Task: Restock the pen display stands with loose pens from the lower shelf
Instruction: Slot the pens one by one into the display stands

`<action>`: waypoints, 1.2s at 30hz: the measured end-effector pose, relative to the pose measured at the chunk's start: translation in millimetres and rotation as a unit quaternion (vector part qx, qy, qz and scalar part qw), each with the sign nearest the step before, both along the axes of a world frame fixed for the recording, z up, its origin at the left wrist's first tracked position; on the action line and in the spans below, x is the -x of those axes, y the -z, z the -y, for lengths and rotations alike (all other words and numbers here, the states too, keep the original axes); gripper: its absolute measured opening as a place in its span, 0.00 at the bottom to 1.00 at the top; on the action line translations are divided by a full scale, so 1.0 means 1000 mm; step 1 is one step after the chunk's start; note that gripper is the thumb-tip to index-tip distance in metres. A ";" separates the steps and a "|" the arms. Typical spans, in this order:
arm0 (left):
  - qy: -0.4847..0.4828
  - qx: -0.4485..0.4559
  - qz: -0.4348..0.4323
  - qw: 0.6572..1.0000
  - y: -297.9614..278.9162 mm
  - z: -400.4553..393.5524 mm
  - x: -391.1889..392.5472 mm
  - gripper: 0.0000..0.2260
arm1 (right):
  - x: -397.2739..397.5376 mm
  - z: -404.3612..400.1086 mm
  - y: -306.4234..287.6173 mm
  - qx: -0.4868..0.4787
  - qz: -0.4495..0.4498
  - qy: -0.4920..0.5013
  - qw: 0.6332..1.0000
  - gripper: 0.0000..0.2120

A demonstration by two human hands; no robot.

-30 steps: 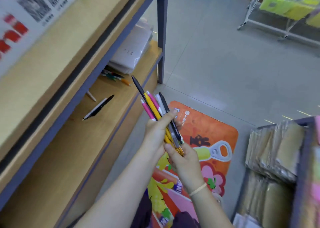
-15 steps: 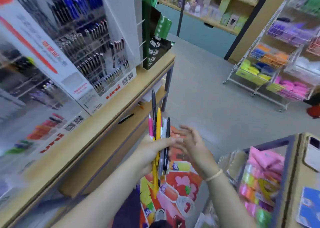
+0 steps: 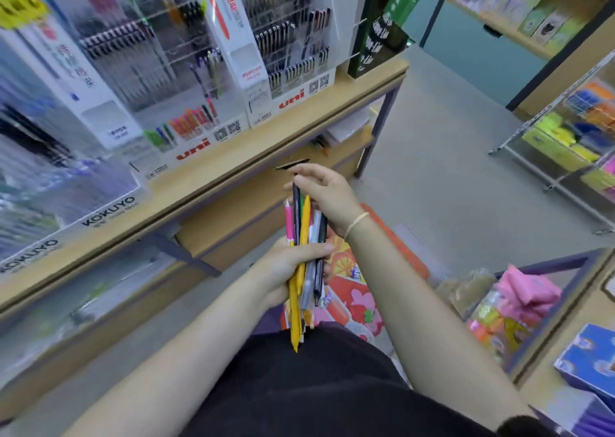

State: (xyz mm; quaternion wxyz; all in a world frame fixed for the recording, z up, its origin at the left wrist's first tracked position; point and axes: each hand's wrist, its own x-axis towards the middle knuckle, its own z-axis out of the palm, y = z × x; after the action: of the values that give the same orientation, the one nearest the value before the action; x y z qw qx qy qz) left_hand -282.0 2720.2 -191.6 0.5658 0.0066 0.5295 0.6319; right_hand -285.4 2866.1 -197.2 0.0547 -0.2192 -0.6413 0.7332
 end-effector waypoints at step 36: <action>-0.262 -0.037 -0.042 0.963 -0.029 -0.050 0.081 0.07 | 0.020 0.034 -0.010 0.001 -0.086 0.227 0.970 0.06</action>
State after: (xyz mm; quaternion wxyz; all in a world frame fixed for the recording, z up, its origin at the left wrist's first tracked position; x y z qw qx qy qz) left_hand -363.0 2770.2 -163.0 0.3569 -0.0845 0.5124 0.7765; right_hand -305.4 2831.7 -187.2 0.2745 -0.2946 -0.5673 0.7184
